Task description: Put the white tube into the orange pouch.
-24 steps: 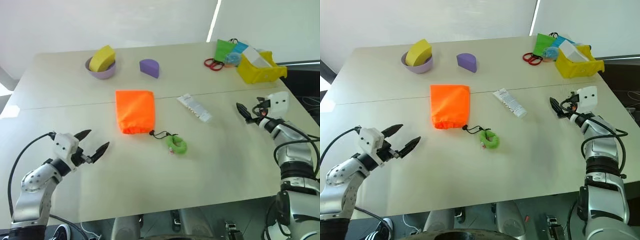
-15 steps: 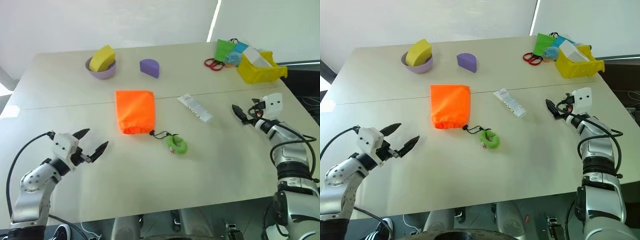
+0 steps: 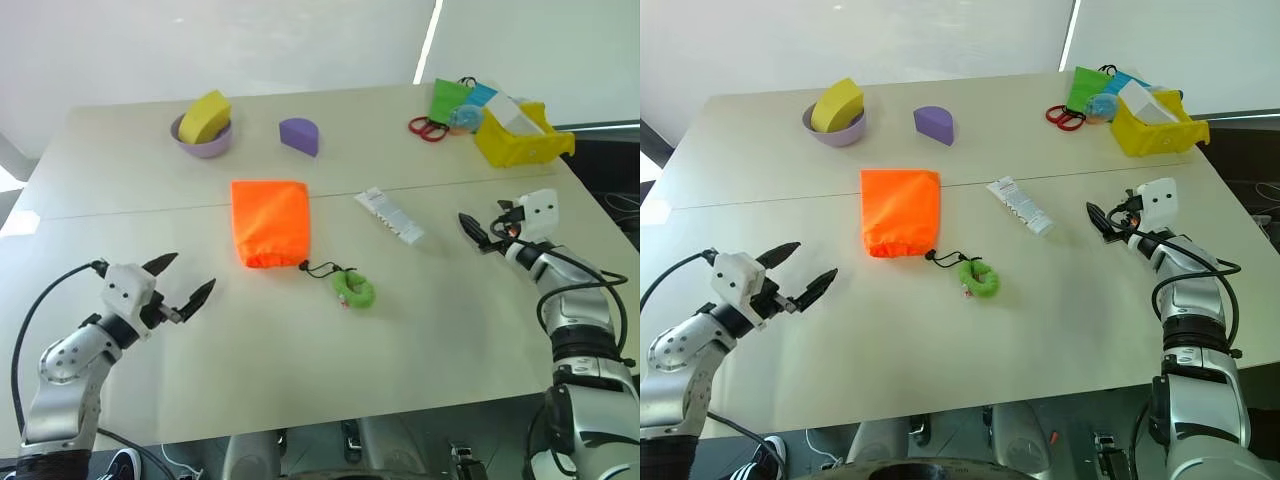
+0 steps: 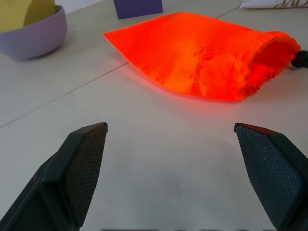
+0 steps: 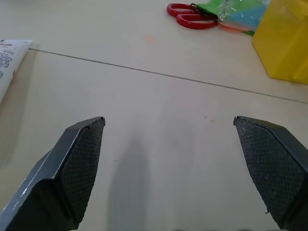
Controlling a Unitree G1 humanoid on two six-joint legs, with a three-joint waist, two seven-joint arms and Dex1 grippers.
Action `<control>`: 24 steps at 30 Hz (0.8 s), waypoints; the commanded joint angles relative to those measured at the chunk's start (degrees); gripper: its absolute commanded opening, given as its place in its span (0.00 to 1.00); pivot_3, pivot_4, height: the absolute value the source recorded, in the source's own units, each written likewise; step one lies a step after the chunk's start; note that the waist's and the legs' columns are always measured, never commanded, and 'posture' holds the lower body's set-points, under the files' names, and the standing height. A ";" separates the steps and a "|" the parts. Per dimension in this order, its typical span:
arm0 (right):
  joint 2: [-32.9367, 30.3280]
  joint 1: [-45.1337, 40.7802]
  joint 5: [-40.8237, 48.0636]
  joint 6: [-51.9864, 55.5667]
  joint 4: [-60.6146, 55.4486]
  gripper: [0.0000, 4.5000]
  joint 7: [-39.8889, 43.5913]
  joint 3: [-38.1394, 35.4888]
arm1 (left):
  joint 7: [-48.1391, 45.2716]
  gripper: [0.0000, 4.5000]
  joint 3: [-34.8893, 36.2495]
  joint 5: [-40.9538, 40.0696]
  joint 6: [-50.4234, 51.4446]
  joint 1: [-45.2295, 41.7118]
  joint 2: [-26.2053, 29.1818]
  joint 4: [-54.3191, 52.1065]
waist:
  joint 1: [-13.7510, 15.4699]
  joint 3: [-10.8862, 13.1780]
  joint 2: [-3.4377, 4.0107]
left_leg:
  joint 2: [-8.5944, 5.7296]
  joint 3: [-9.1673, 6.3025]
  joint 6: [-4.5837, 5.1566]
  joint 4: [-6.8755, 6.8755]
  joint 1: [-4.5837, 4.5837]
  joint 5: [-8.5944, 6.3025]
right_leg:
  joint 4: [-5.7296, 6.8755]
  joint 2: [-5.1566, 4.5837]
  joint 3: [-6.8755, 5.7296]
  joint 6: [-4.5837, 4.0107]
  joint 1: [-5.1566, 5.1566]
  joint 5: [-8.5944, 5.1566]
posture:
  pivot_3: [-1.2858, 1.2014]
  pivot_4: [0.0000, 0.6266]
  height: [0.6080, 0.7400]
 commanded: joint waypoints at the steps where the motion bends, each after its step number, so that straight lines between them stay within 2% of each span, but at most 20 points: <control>1: -0.50 -0.26 0.23 -1.01 -2.84 1.00 0.16 -0.42 | -0.26 1.00 0.77 -0.83 -1.51 -0.83 -0.17 -0.19 | 0.00 0.00 0.00 | 0.00 0.00 0.00 0.00 0.00 0.00 | 0.00 0.00 0.00 0.00 0.00 0.00 | 0.52 0.24 0.96; 6: -0.31 0.85 2.53 0.09 -6.84 1.00 3.34 -0.63 | -0.85 1.00 -1.13 0.63 -2.19 -2.08 0.14 -1.41 | 0.05 0.00 0.00 | 0.00 0.00 0.00 -0.01 0.00 0.00 | 0.00 0.01 0.00 0.00 -0.01 0.00 | 0.52 0.24 0.96; 10: -1.13 7.96 9.65 3.77 -24.20 1.00 14.86 1.28 | -1.05 1.00 -5.42 5.20 -2.27 -4.70 1.92 -3.98 | 0.42 0.00 0.00 | 0.00 0.00 0.00 -0.05 -0.02 0.00 | 0.00 0.02 0.00 0.06 -0.01 0.03 | 0.52 0.24 0.96; 12: -1.67 11.45 12.07 6.10 -32.93 1.00 17.64 2.38 | -0.38 1.00 -8.05 8.75 -2.64 -7.00 2.89 -4.45 | 0.56 0.00 0.00 | 0.00 -0.02 0.00 -0.08 -0.03 0.00 | -0.01 0.04 -0.01 0.16 -0.01 0.08 | 0.52 0.24 0.96; 18: -2.87 15.34 13.88 12.68 -47.61 1.00 21.36 7.94 | 1.20 1.00 -15.13 18.14 -4.73 -15.40 4.32 -2.34 | 0.38 -0.01 -0.02 | 0.01 0.01 -0.01 0.01 -0.02 -0.01 | -0.02 0.00 -0.01 0.01 -0.01 0.05 | 0.52 0.24 0.96; 24: -0.95 15.76 11.27 13.08 -49.20 1.00 18.98 11.39 | 3.02 1.00 -20.69 24.65 -6.59 -22.50 2.91 3.34 | 0.49 -0.01 -0.03 | 0.01 -0.02 -0.01 -0.01 -0.03 -0.01 | -0.02 0.03 0.00 -0.02 -0.05 0.05 | 0.52 0.24 0.96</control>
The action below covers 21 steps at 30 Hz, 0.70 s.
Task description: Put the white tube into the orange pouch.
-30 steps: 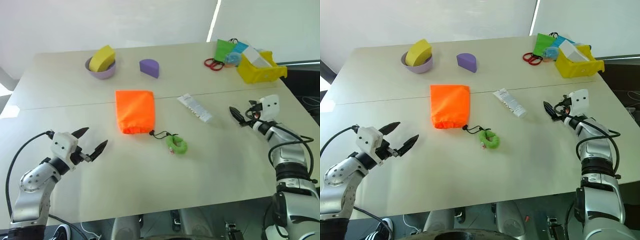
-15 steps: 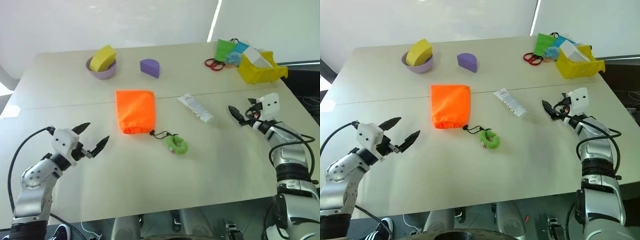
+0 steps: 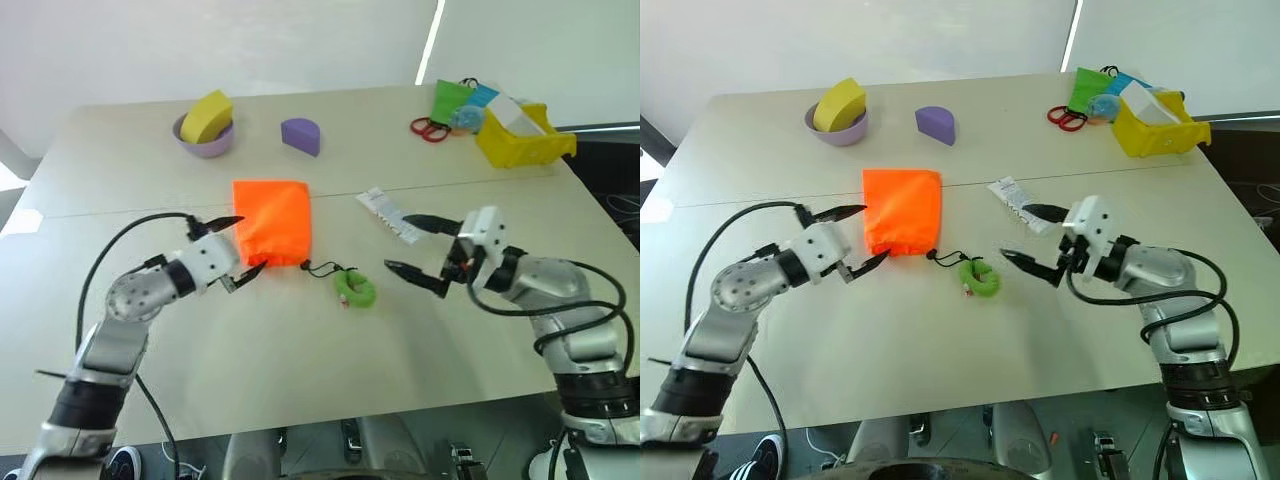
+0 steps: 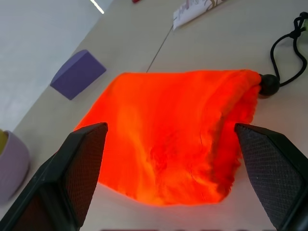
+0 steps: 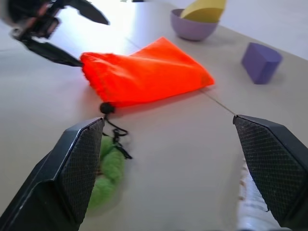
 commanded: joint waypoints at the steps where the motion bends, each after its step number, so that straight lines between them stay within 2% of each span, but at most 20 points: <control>1: 0.50 0.29 0.14 0.12 -1.53 1.00 -1.00 -0.33 | 2.17 1.00 -2.07 4.21 -1.65 -2.75 -0.20 1.63 | -0.01 0.00 0.00 | 0.00 0.01 0.01 0.00 -0.02 0.00 | -0.01 0.00 0.00 0.00 -0.01 0.00 | 0.52 0.24 0.96; 6: 0.27 2.69 -0.86 -1.39 -2.26 1.00 -1.06 -0.15 | 3.27 1.00 -3.79 6.25 -0.79 -5.57 -1.65 2.91 | 0.15 0.01 -0.01 | -0.03 0.03 0.08 -0.03 -0.12 -0.04 | -0.15 0.08 -0.03 0.16 -0.01 0.08 | 0.52 0.24 0.96; 13: 1.07 2.55 -2.17 -2.42 -1.70 1.00 -2.58 -0.16 | 2.89 1.00 -5.24 6.58 0.02 -6.07 -2.67 2.61 | 0.02 0.01 -0.02 | -0.07 0.04 0.09 0.02 -0.09 -0.04 | -0.16 0.11 -0.06 0.20 0.00 0.11 | 0.52 0.24 0.96; 20: 0.95 2.51 -2.20 -2.75 -1.35 1.00 -3.26 -0.53 | 4.83 1.00 -6.22 10.17 -0.65 -6.29 -2.71 3.75 | 0.01 0.01 -0.02 | -0.11 0.05 0.09 0.02 -0.09 -0.04 | -0.16 0.12 -0.06 0.24 0.01 0.12 | 0.52 0.24 0.96; 21: 0.97 2.46 -2.24 -2.83 -1.33 1.00 -3.37 -0.51 | 5.05 0.95 -6.41 10.60 -0.69 -6.29 -2.77 3.79 | 0.03 0.01 -0.02 | -0.11 0.05 0.09 0.02 -0.09 -0.04 | -0.16 0.12 -0.06 0.24 0.01 0.12 | 0.52 0.24 0.96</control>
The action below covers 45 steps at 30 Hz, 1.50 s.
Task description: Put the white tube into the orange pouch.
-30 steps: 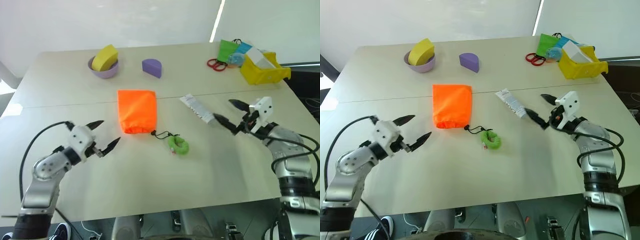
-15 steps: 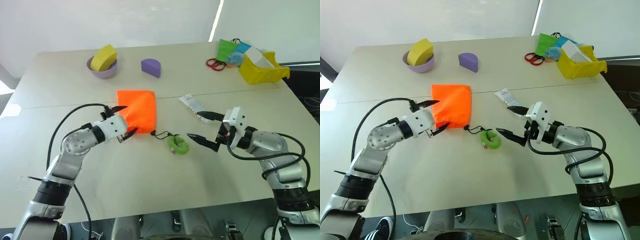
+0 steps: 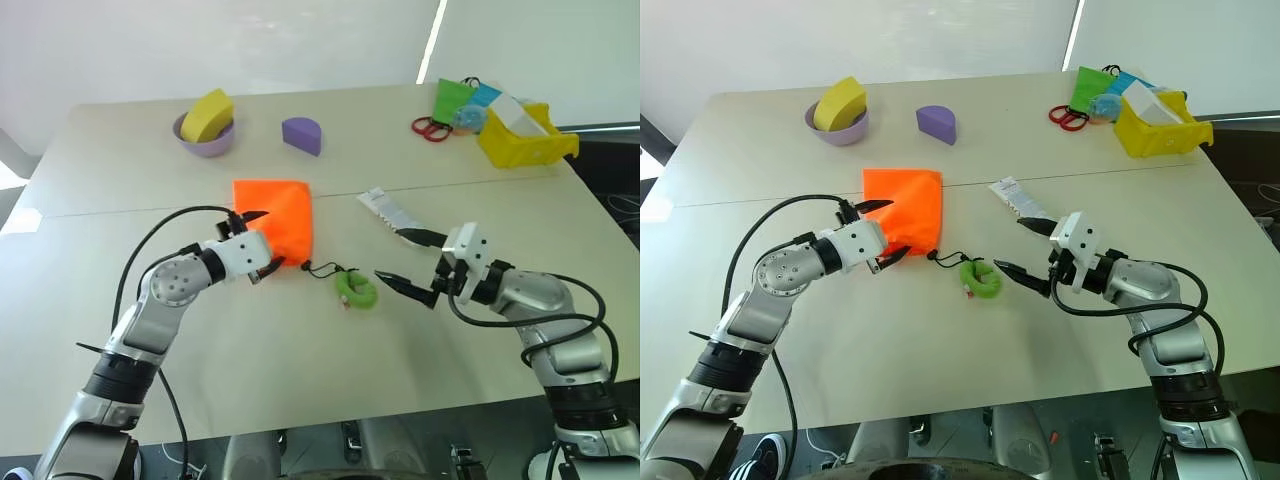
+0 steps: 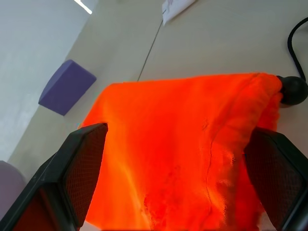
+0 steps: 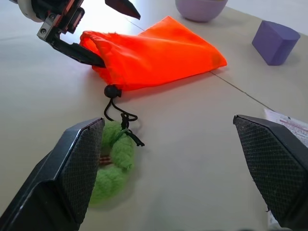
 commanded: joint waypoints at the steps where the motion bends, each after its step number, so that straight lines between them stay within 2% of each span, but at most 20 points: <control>1: -0.02 -0.58 0.08 -1.29 -1.01 1.00 -0.44 -1.41 | 1.08 0.89 -0.32 0.85 -0.44 -0.42 -0.27 -0.52 | 0.04 0.00 0.00 | 0.00 0.00 0.00 0.00 0.00 0.00 | 0.00 0.00 0.00 0.00 0.00 0.00 | 0.52 0.24 0.96; 3: 0.04 -0.82 -0.22 -1.56 -0.62 1.00 -0.65 -1.26 | 1.06 0.70 -0.36 0.48 -0.14 -0.22 -0.58 -0.82 | 0.06 0.00 0.00 | -0.01 0.00 0.00 0.00 0.00 0.00 | 0.00 0.01 0.00 0.01 0.00 0.00 | 0.52 0.24 0.96; 9: 0.15 -1.20 -0.68 -2.20 -0.01 1.00 -0.85 -1.05 | -0.52 0.01 -0.14 -1.40 2.05 0.58 -0.67 -2.12 | 0.00 0.00 0.00 | -0.01 -0.01 0.00 0.03 0.00 0.00 | 0.00 0.01 0.00 0.03 0.01 0.02 | 0.52 0.24 0.96; 13: 0.28 -1.87 -1.26 -2.88 1.23 1.00 -1.04 -1.06 | -2.82 0.01 0.44 -4.48 5.29 2.16 -0.68 -4.45 | -0.04 0.00 0.00 | 0.00 0.00 0.00 0.02 0.00 0.00 | 0.00 0.01 0.00 0.03 0.01 0.02 | 0.52 0.24 0.96; 24: 0.79 -4.34 -5.62 -6.67 7.33 1.00 -5.02 -1.17 | -9.93 0.01 3.58 -18.54 24.46 5.67 0.54 -19.79 | -0.08 0.00 -0.01 | 0.00 -0.02 0.00 0.04 0.00 0.00 | 0.00 0.03 0.00 0.03 0.03 0.02 | 0.52 0.24 0.96; 31: 0.45 -6.53 -8.24 -6.51 11.99 1.00 -8.42 -1.75 | -12.72 0.01 3.38 -23.67 30.10 8.81 3.48 -27.00 | -0.23 0.00 -0.01 | -0.01 -0.02 0.00 0.04 0.03 0.00 | 0.00 0.02 0.01 0.03 0.03 0.02 | 0.52 0.24 0.96; 36: 1.83 -8.88 -8.53 0.29 13.38 1.00 -12.01 -1.27 | -8.58 0.01 2.68 -21.08 28.92 7.61 2.31 -25.50 | -0.15 0.00 -0.01 | -0.01 -0.04 0.00 0.10 0.02 0.00 | 0.00 0.02 0.03 0.02 0.06 0.02 | 0.52 0.24 0.96; 39: 3.70 -11.76 -6.97 8.45 14.25 1.00 -15.48 -2.16 | -6.15 0.01 2.82 -19.93 27.26 6.74 1.17 -23.61 | -0.20 0.00 0.00 | -0.01 -0.04 0.00 0.13 0.03 0.00 | 0.00 0.02 0.06 0.01 0.08 0.02 | 0.52 0.24 0.96; 45: 3.87 -15.09 -8.25 19.19 14.61 1.00 -18.21 -0.90 | -5.57 0.01 2.33 -19.68 25.79 6.97 0.80 -22.75 | -0.14 0.00 0.00 | 0.00 -0.03 0.01 0.07 0.02 0.00 | 0.00 0.01 0.07 0.07 0.07 0.05 | 0.52 0.24 0.96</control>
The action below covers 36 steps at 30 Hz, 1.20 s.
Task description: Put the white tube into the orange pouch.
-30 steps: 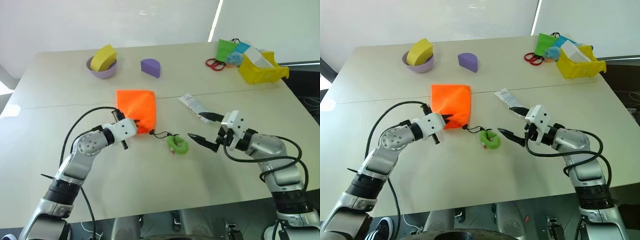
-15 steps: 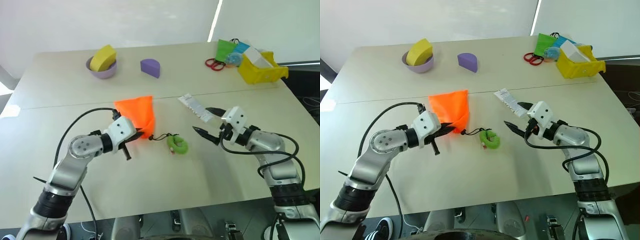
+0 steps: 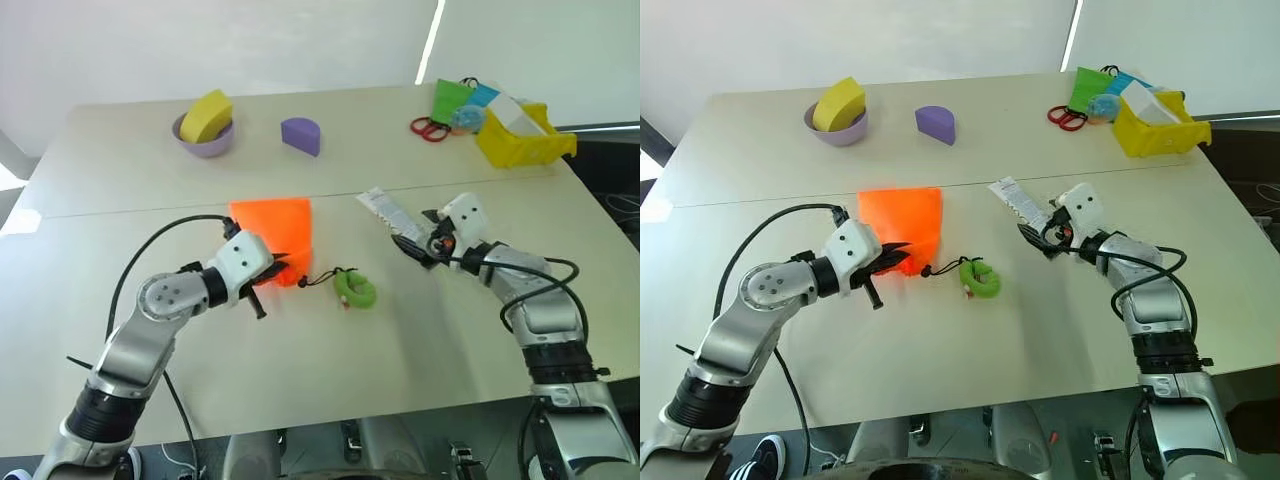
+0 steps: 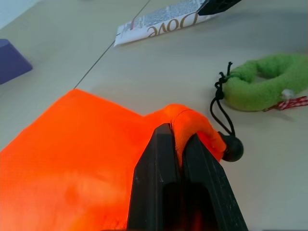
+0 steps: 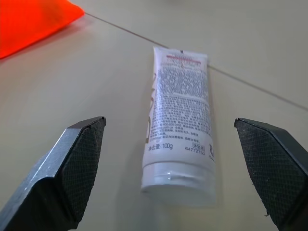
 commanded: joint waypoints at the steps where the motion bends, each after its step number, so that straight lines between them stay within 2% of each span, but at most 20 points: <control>1: -0.07 -2.81 -0.46 4.70 -0.13 1.00 -2.55 -1.04 | 0.22 0.01 0.37 0.22 -1.92 -0.22 0.02 -0.79 | 0.00 0.00 0.00 | 0.00 0.01 0.00 -0.02 0.00 0.00 | 0.00 0.00 0.00 0.00 -0.02 0.00 | 0.52 0.24 0.96; 9: -2.40 -3.64 1.68 13.61 -2.13 1.00 0.26 -0.96 | 1.06 0.01 0.53 0.56 -3.34 0.04 -0.13 0.04 | 0.07 0.00 0.00 | -0.02 0.01 0.00 0.01 -0.01 0.00 | 0.00 -0.01 0.00 0.00 -0.02 0.00 | 0.52 0.24 0.96; 12: -2.65 -3.28 2.15 14.35 -2.66 0.82 1.48 -0.57 | 1.29 0.00 0.25 0.70 -3.59 -0.18 -0.57 0.54 | -0.03 0.00 0.00 | -0.02 0.01 0.01 0.01 -0.01 0.00 | 0.00 0.00 -0.01 0.00 -0.02 0.00 | 0.52 0.24 0.96; 16: -2.15 -3.35 2.04 14.31 -3.01 0.41 0.50 -1.45 | 1.34 0.00 0.13 0.73 -3.75 -0.17 -0.80 0.67 | -0.05 0.00 0.00 | -0.01 0.00 0.01 0.00 -0.01 0.00 | 0.00 0.02 -0.01 0.01 -0.02 0.00 | 0.52 0.24 0.96; 19: -2.57 -3.16 1.37 12.37 -3.51 0.40 -0.05 -1.92 | 1.31 0.00 0.12 0.78 -3.70 -0.01 -0.79 0.85 | -0.04 0.00 0.00 | -0.01 0.01 0.01 0.01 -0.01 0.00 | 0.00 0.02 -0.01 0.01 -0.02 0.00 | 0.52 0.24 0.96; 24: -5.22 -0.36 4.16 11.41 -7.53 0.40 3.96 -3.82 | 1.33 0.00 -0.04 0.91 -4.06 0.02 -0.86 0.94 | 0.15 0.00 0.00 | -0.02 0.01 0.01 -0.01 -0.02 0.00 | 0.00 0.01 -0.01 0.02 -0.02 0.00 | 0.52 0.24 0.96; 26: -8.85 4.10 9.78 12.71 -13.99 0.40 12.09 -5.62 | 1.49 0.00 -0.14 1.24 -4.35 -0.11 -0.91 1.16 | 0.48 0.00 0.00 | -0.04 0.00 0.01 -0.01 -0.04 0.00 | 0.00 0.01 -0.01 0.02 -0.02 0.00 | 0.52 0.24 0.96; 28: -12.90 8.51 17.89 18.83 -21.22 0.40 18.96 -7.92 | 1.76 0.00 0.01 1.43 -4.48 0.02 -1.01 1.26 | 0.40 0.00 0.00 | -0.08 -0.04 0.05 -0.06 -0.06 -0.03 | 0.00 -0.01 -0.02 0.09 -0.01 -0.04 | 0.52 0.24 0.96; 31: -15.98 12.29 26.34 24.93 -27.73 0.40 22.57 -10.94 | 1.85 0.00 0.11 1.59 -4.70 0.26 -0.93 1.35 | -0.11 0.01 -0.01 | 0.00 -0.07 0.11 -0.07 -0.08 -0.07 | -0.10 -0.03 -0.01 0.10 0.00 -0.04 | 0.52 0.24 0.96; 36: -19.35 21.06 32.31 25.30 -37.83 0.40 27.12 -12.13 | 1.92 0.00 0.22 1.61 -5.30 0.15 -0.77 1.73 | 0.20 0.00 -0.03 | 0.03 -0.15 0.11 -0.03 -0.01 -0.07 | -0.15 -0.02 -0.02 -0.13 0.03 -0.11 | 0.52 0.24 0.96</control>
